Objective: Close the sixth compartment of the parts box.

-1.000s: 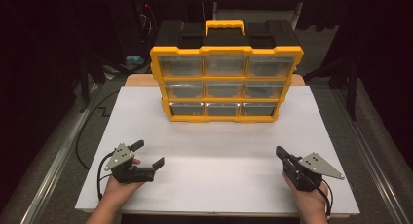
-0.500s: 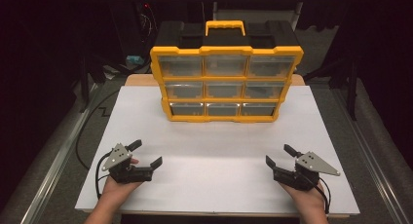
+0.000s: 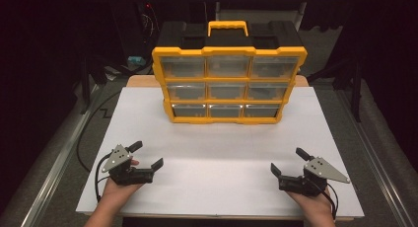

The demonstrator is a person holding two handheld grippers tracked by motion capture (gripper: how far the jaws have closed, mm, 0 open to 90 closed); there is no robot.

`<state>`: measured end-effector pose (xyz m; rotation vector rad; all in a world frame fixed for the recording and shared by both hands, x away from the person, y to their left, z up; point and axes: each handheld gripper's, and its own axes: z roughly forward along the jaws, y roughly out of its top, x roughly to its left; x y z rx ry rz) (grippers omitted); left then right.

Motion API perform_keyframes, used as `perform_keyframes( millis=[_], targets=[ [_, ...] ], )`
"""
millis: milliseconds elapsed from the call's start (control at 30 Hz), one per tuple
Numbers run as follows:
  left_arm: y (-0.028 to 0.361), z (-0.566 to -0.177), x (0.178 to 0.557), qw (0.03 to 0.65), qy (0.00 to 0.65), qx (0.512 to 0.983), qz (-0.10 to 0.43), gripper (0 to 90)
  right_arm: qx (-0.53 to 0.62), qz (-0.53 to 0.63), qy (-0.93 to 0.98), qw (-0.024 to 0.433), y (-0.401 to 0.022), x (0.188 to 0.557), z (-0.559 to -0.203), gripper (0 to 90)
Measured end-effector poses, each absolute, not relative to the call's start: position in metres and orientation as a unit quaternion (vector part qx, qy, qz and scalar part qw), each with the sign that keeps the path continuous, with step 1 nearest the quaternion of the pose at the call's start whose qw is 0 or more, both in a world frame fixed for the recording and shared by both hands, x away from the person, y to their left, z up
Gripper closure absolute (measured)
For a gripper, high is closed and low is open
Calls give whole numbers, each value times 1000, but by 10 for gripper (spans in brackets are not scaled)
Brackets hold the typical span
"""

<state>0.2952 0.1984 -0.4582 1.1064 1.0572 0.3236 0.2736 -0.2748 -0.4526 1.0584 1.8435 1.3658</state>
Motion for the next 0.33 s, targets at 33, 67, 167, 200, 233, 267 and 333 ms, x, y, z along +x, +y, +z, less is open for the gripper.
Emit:
perform_keyframes(
  millis=[33, 67, 167, 200, 233, 267, 333],
  targets=[
    [198, -458, 295, 709, 476, 500, 144, 2, 401, 515, 694, 303, -275, 274, -453, 0],
    [198, -458, 295, 708, 476, 501, 142, 2, 400, 517, 693, 304, -275, 274, -453, 0],
    [198, -458, 293, 706, 473, 507, 143, 2, 399, 518, 691, 306, -276, 273, -452, 0],
    [197, -458, 292, 708, 473, 505, 143, 2, 399, 519, 691, 306, -276, 272, -452, 0],
    [198, -457, 292, 708, 472, 505, 144, 2, 400, 521, 689, 306, -276, 272, -451, 0],
    [198, -457, 292, 708, 472, 505, 146, 2, 399, 521, 689, 308, -276, 271, -451, 0],
    [199, -456, 291, 708, 473, 504, 148, 2, 400, 522, 687, 311, -277, 270, -449, 0]
  ],
)
